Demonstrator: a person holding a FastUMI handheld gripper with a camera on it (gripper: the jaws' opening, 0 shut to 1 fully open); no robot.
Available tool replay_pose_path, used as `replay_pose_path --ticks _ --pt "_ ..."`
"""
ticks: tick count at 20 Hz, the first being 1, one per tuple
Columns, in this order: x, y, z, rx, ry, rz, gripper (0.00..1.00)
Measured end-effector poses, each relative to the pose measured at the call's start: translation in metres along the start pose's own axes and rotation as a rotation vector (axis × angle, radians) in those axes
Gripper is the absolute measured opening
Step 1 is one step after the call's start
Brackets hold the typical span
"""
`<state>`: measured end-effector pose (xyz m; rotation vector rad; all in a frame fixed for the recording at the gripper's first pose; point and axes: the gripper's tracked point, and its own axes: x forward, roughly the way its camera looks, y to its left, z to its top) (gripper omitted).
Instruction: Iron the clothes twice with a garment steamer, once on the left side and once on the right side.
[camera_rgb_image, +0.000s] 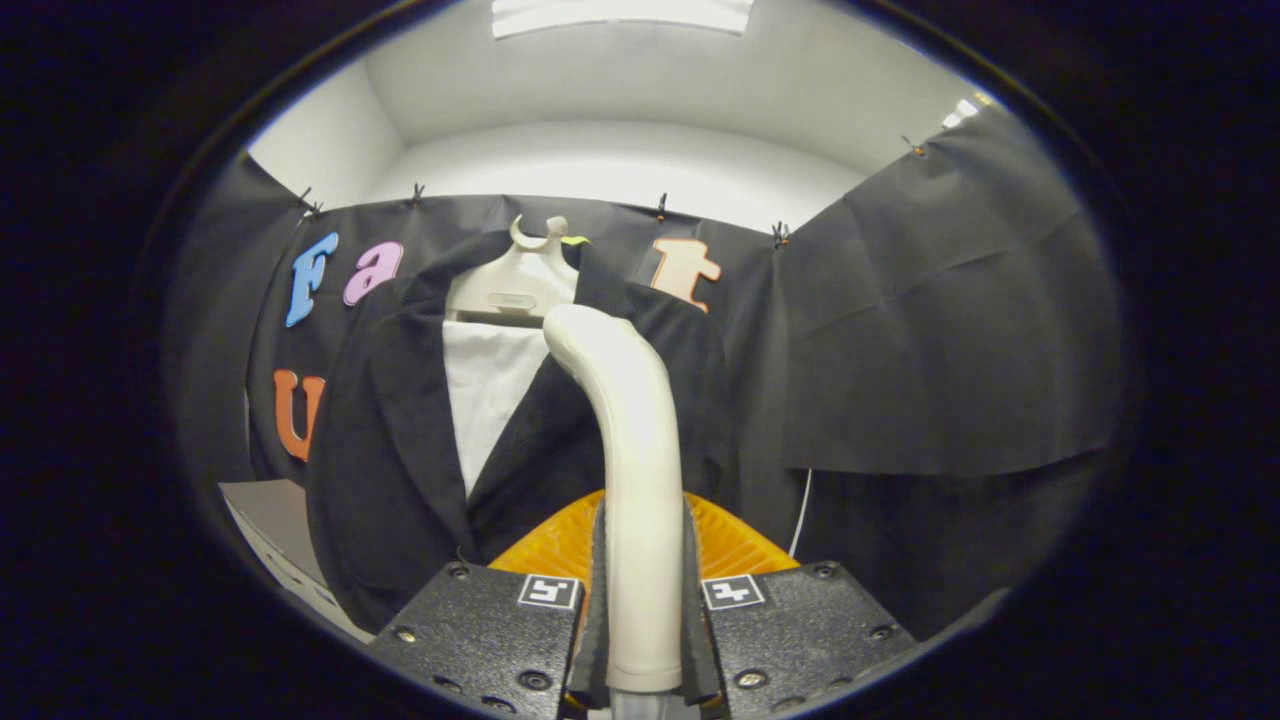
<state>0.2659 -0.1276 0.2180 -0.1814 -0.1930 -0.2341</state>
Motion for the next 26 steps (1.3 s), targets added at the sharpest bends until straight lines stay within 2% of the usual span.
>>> replay_pose_path --ticks 17,26 --pt "-0.047 0.018 -0.065 -0.037 0.114 0.008 0.32" --pt "-0.073 0.010 -0.099 -0.054 0.169 -0.026 0.32"
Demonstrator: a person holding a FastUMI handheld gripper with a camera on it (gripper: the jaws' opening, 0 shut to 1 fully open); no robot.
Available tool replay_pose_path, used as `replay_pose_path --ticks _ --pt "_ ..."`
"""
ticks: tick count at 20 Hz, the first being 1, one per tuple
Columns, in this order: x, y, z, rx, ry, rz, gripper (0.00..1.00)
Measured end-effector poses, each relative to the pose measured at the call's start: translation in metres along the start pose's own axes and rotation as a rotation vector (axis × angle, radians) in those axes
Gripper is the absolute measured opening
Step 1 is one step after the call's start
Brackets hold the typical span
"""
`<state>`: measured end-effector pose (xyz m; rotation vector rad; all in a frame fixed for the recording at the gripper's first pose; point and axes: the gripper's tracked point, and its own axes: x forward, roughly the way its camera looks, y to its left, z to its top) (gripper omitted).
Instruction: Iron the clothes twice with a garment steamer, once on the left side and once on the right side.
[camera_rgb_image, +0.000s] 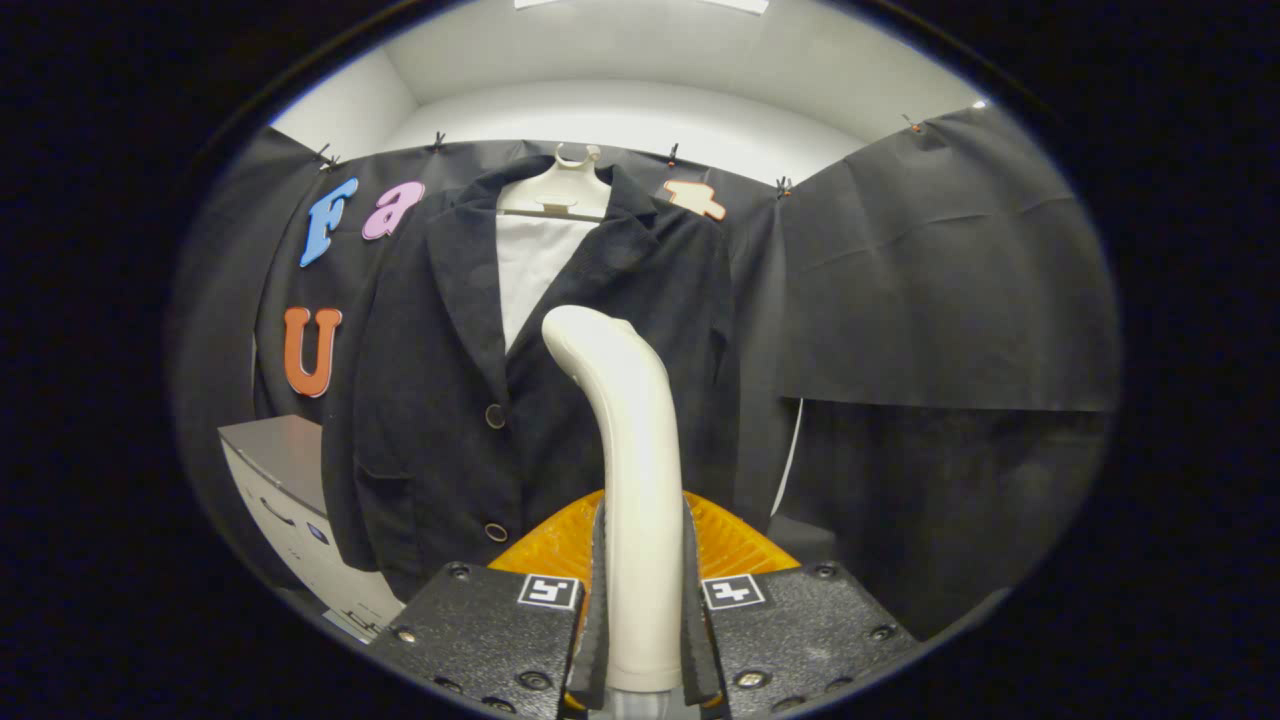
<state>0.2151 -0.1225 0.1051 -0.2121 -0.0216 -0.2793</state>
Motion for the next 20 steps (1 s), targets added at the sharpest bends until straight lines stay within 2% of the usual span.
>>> replay_pose_path --ticks 20 --pt "-0.045 0.007 -0.105 -0.018 0.158 -0.069 0.31"
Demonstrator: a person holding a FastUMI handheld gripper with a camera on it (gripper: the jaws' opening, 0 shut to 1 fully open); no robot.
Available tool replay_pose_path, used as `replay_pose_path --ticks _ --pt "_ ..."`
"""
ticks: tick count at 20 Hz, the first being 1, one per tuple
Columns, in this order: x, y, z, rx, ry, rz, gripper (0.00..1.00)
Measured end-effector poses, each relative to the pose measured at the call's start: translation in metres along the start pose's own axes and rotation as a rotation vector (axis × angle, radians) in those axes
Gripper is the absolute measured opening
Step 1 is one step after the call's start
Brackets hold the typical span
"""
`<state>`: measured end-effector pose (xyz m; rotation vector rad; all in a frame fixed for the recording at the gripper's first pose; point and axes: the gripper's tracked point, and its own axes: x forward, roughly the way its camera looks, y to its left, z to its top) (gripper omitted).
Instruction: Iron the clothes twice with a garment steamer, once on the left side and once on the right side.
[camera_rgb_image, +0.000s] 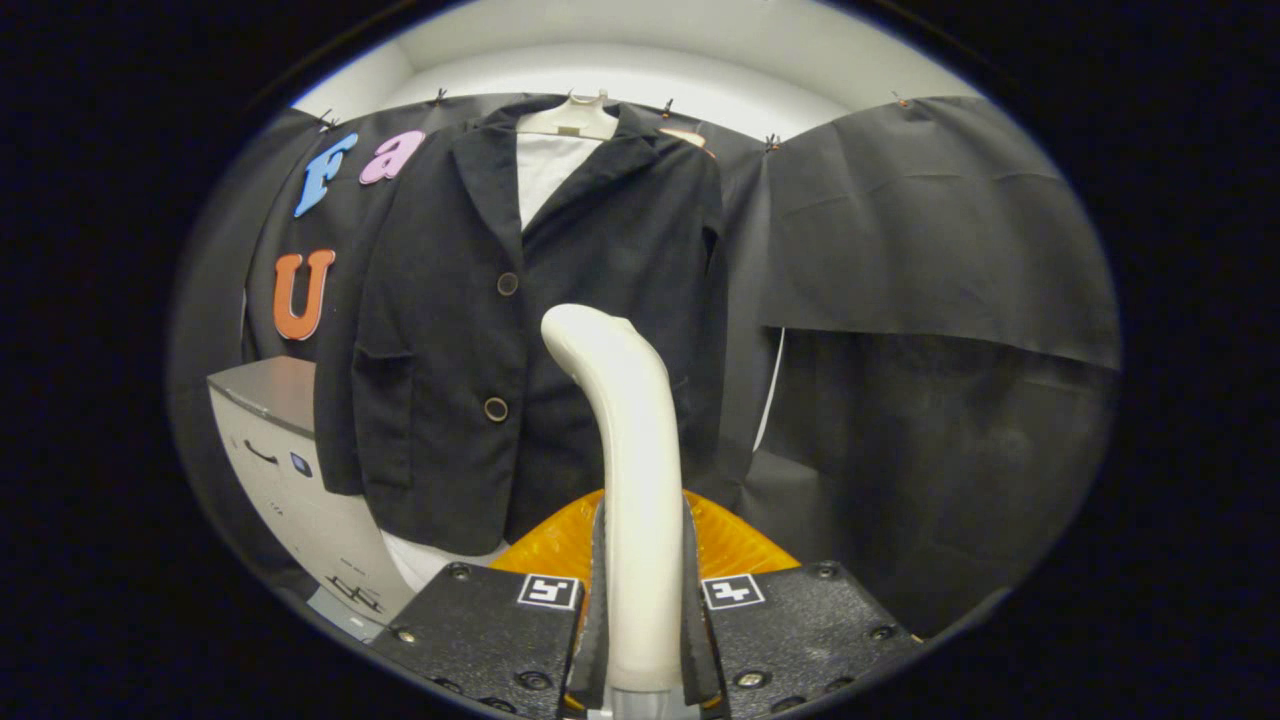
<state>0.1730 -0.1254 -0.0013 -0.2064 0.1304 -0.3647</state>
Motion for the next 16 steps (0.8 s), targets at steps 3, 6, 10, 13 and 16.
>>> replay_pose_path --ticks 3,6,10,13,16 --pt "-0.003 0.004 -0.018 -0.001 0.028 -0.004 0.31" --pt "-0.002 0.008 -0.035 0.003 0.062 -0.008 0.31" --pt "0.000 0.010 -0.058 0.008 0.104 -0.015 0.31" --pt "0.001 0.012 -0.075 0.007 0.136 -0.021 0.31" --pt "0.000 0.018 -0.098 0.000 0.189 -0.007 0.32"
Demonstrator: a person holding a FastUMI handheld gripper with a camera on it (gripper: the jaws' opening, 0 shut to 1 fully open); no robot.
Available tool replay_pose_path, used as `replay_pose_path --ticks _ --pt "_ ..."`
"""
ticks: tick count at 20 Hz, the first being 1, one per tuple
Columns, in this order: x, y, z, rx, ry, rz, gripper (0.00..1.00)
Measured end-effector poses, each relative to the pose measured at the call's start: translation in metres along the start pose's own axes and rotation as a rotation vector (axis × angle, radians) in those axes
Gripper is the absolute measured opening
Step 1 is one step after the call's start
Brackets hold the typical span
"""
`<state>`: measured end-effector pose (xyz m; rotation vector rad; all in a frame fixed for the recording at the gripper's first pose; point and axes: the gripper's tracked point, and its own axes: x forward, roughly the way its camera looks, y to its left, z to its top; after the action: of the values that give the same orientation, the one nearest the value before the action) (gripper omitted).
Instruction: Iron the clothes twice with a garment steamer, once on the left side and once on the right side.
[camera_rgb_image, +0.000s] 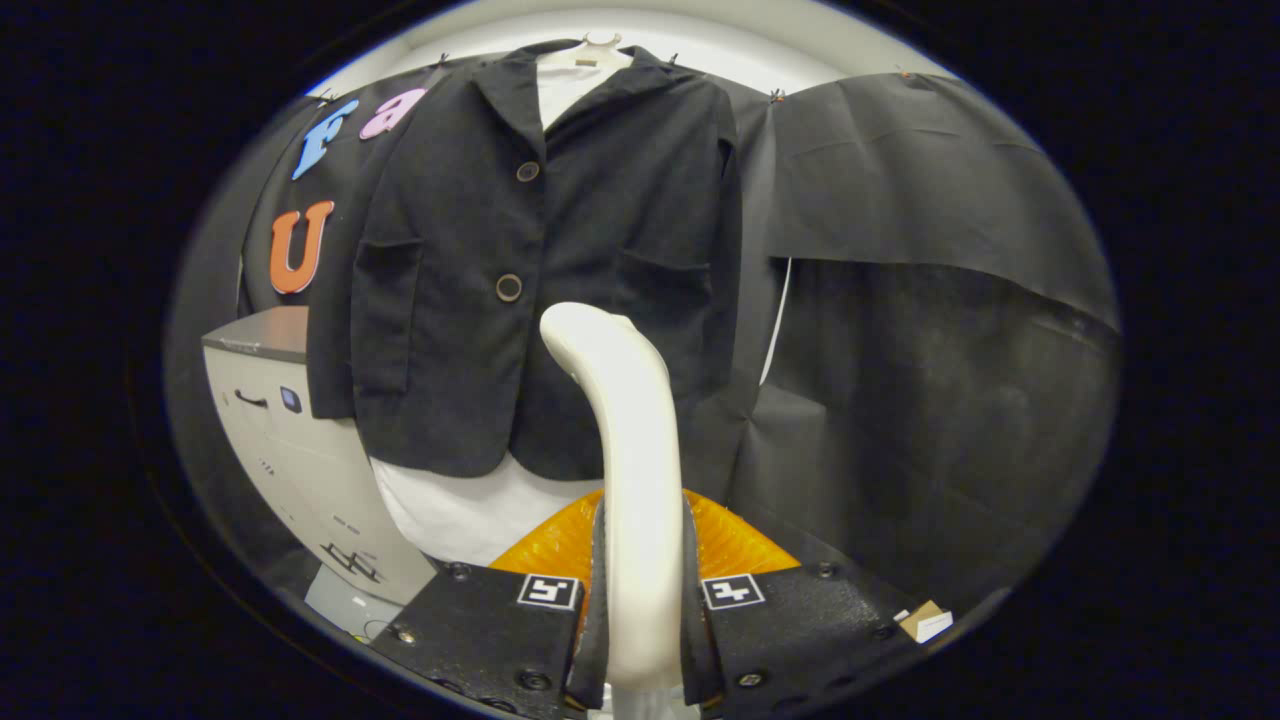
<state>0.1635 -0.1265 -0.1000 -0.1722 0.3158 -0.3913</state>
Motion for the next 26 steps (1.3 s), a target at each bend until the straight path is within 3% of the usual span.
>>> replay_pose_path --ticks 17,26 --pt "0.017 0.018 -0.089 -0.059 0.179 -0.014 0.32" --pt "-0.039 0.019 -0.024 -0.002 0.082 -0.017 0.32"
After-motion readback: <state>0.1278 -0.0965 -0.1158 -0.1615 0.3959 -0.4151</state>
